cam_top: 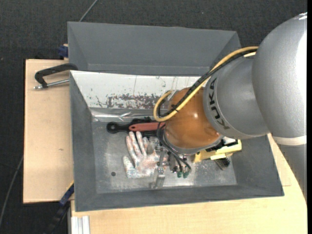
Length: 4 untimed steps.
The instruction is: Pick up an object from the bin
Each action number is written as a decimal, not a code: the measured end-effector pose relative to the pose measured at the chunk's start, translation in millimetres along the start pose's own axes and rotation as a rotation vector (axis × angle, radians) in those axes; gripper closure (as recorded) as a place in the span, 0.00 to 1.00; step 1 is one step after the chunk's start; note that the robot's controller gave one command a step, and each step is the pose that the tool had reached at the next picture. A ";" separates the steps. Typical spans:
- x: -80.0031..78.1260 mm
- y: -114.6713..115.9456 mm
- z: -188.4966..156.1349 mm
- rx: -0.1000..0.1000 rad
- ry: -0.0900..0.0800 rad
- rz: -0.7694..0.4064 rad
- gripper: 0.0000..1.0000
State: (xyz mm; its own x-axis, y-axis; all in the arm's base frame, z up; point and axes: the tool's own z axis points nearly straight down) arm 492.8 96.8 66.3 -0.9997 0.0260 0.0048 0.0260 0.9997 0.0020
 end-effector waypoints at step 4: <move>-6.7 -0.3 -5.1 -0.006 -0.013 0.106 1.00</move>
Offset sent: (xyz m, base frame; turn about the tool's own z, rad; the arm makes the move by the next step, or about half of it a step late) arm 0.0000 0.0000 0.0000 0.0000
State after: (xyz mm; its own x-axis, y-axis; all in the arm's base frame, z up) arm 499.5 96.3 71.3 -0.9913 0.1317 -0.0072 0.1317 0.9913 0.0079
